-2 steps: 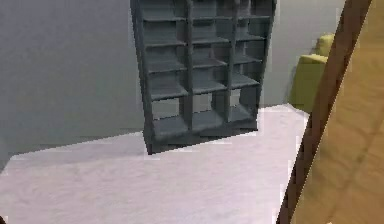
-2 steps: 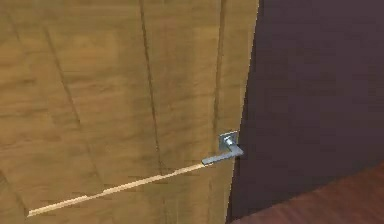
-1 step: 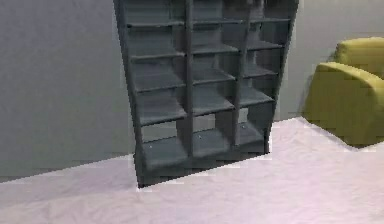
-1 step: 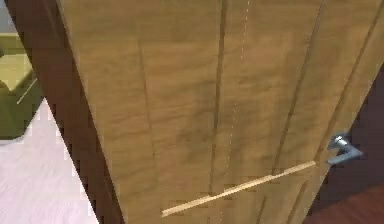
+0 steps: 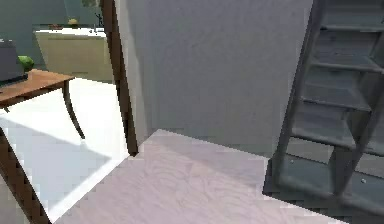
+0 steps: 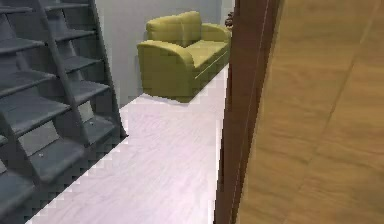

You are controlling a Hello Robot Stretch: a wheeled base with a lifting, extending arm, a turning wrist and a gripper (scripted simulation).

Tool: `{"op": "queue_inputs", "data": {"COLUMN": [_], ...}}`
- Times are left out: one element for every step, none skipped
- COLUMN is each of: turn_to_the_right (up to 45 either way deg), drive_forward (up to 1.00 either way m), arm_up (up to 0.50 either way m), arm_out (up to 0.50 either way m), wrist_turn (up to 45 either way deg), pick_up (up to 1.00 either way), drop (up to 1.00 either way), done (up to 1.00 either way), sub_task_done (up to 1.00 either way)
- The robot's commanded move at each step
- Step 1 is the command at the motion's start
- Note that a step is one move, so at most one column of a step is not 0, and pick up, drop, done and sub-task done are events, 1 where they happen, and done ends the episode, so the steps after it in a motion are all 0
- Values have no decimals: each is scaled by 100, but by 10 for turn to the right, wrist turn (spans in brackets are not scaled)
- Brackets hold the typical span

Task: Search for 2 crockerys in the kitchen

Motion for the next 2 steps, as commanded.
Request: {"op": "queue_inputs", "data": {"turn_to_the_right": [-150,0], "drive_forward": [0,50], "arm_up": [0,0], "arm_out": [0,0], "wrist_turn": [0,0], "pick_up": [0,0], "drop": [0,0], "done": [0,0], "sub_task_done": [0,0]}}
